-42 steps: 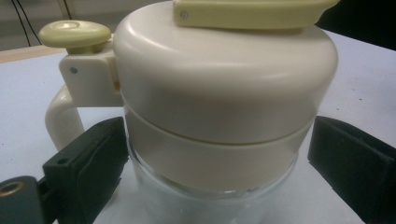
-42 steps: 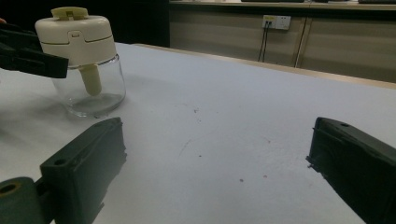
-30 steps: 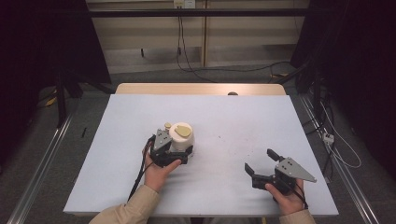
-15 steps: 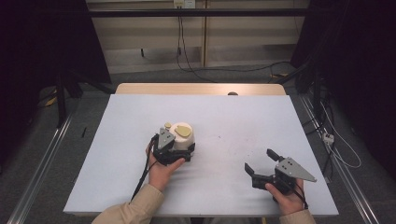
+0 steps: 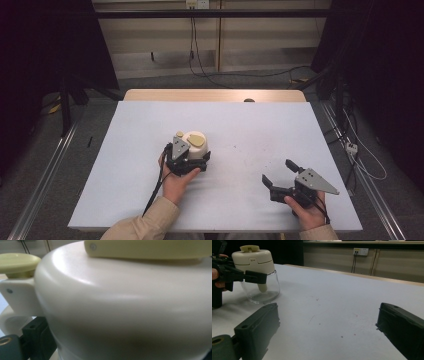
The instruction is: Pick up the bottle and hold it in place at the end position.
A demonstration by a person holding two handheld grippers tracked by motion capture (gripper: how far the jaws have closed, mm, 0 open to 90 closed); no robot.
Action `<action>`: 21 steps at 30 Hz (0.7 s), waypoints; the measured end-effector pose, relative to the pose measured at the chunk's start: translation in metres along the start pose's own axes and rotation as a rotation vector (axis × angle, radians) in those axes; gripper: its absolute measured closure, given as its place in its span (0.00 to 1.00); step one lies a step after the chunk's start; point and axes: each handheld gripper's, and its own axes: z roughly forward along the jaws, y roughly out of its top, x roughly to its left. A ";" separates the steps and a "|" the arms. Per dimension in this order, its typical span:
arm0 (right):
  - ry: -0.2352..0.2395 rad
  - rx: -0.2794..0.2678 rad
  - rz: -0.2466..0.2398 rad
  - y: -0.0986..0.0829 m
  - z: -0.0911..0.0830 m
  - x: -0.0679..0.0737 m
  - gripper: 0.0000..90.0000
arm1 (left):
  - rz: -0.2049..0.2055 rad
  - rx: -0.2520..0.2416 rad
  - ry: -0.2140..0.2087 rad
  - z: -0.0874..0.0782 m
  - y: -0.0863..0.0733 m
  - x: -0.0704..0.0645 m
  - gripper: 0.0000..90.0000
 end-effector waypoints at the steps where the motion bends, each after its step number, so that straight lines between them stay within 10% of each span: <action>1: -0.001 0.000 0.001 0.000 0.000 0.000 0.04 | 0.001 -0.004 0.001 0.000 0.000 -0.001 0.05; 21: 0.001 -0.009 0.005 0.000 -0.001 -0.002 0.04 | -0.007 -0.043 -0.009 -0.002 0.003 0.000 0.06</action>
